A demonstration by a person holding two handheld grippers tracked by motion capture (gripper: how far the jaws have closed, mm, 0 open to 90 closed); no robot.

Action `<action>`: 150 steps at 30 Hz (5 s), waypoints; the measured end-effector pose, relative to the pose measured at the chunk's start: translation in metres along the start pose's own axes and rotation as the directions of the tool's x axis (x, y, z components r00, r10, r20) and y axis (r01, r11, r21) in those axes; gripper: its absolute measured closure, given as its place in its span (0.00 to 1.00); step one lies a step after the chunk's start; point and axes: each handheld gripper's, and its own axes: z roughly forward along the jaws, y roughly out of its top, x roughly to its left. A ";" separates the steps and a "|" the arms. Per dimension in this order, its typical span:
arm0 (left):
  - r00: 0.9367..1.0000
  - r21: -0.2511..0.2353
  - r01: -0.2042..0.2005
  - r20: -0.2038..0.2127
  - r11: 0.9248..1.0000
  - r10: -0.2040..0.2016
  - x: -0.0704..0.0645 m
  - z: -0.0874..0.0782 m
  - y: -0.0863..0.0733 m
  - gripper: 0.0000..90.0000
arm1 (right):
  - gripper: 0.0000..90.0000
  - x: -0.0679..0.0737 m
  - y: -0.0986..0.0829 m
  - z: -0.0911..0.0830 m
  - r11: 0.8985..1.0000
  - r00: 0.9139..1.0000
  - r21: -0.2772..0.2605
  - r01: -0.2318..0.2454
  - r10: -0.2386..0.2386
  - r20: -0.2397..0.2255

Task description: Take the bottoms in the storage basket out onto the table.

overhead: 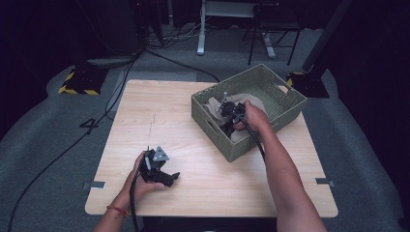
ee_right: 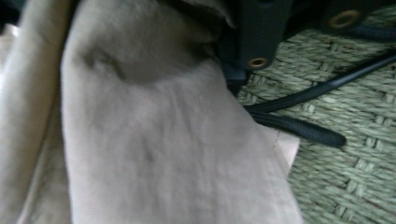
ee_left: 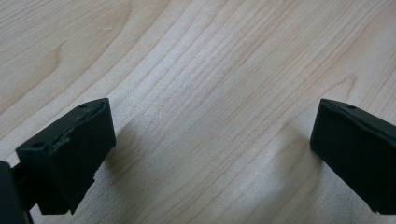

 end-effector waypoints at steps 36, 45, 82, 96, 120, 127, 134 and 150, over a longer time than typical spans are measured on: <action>1.000 -0.001 0.002 0.001 1.000 -0.002 0.000 0.000 0.000 0.00 | 0.73 -0.022 -0.076 -0.137 0.757 0.938 -0.620 -0.204 0.333 0.098; 1.000 0.000 0.002 0.001 1.000 -0.002 0.000 0.000 0.000 0.00 | 0.73 -0.024 -0.093 -0.183 0.701 0.925 -0.687 -0.190 0.362 0.113; 1.000 0.003 -0.012 0.004 1.000 0.012 0.001 0.000 0.001 0.00 | 0.73 0.110 -0.293 -0.151 0.591 0.930 -0.748 -0.300 0.356 -0.091; 1.000 0.003 -0.011 0.004 1.000 0.011 0.001 0.000 0.001 0.00 | 0.72 0.142 -0.252 -0.071 0.786 0.972 -0.574 -0.230 0.155 -0.177; 1.000 0.001 -0.013 0.012 1.000 0.013 0.000 0.001 0.002 0.00 | 0.27 0.150 -0.240 -0.103 0.699 0.975 -0.681 -0.219 0.139 -0.171; 1.000 0.002 -0.013 0.014 1.000 0.013 0.000 0.002 0.002 0.00 | 0.26 0.140 -0.279 -0.135 0.604 0.958 -0.750 -0.271 0.248 -0.146; 1.000 0.003 -0.017 0.011 1.000 0.017 0.001 0.001 0.002 0.00 | 0.29 0.145 -0.289 -0.154 0.544 0.946 -0.784 -0.299 0.278 -0.168; 0.999 -0.081 -0.014 0.052 0.997 0.018 0.011 0.003 0.029 0.16 | 0.21 0.109 -0.294 -0.046 0.682 0.871 -0.553 -0.479 0.446 -0.205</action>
